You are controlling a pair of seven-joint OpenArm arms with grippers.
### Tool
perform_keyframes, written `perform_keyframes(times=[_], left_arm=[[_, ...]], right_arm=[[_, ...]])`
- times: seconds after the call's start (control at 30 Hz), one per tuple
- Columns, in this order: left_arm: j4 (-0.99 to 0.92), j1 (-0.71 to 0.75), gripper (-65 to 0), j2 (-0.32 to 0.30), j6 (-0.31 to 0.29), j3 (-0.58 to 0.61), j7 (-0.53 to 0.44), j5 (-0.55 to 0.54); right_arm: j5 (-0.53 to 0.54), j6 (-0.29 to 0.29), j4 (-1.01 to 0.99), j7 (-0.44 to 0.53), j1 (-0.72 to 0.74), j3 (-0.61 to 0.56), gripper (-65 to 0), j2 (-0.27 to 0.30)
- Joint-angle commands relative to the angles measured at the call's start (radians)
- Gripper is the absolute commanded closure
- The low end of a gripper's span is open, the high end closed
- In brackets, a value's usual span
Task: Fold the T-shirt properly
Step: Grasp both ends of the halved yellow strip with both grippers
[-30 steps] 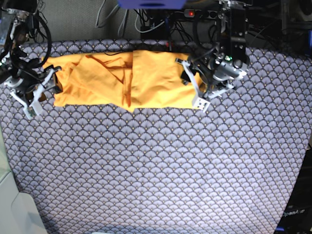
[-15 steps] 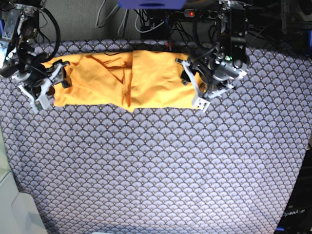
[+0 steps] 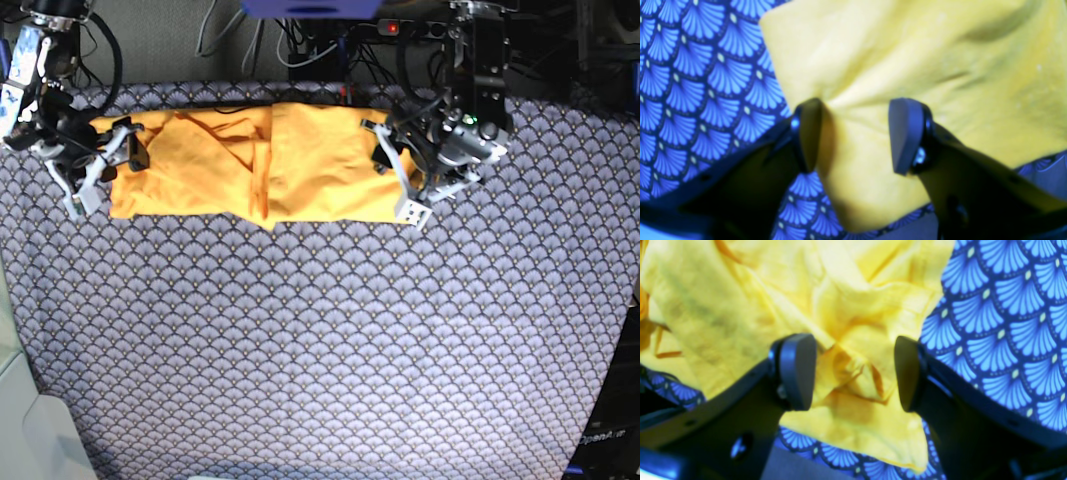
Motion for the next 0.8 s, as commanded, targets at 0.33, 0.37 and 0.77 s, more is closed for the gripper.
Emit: perform_keyframes(times=[0.33,0.37,0.77], left_arm=[[0.022,0.003,-32.2,0.001,0.002,0.0,-0.011,-0.001],[0.022,0.004,-32.2,0.001,0.002,0.0,-0.011,-0.001],[0.022,0.006,-32.2,-0.002,0.002,0.0,-0.011,-0.001]], right_arm=[[0.015,0.003,0.009,0.023,0.015,0.004,-38.1,0.04],[0.015,0.003,0.009,0.034,0.012,0.004,-38.1,0.04],[0.016,0.003,-0.086,0.061,0.013,0.002,-38.1,0.049]])
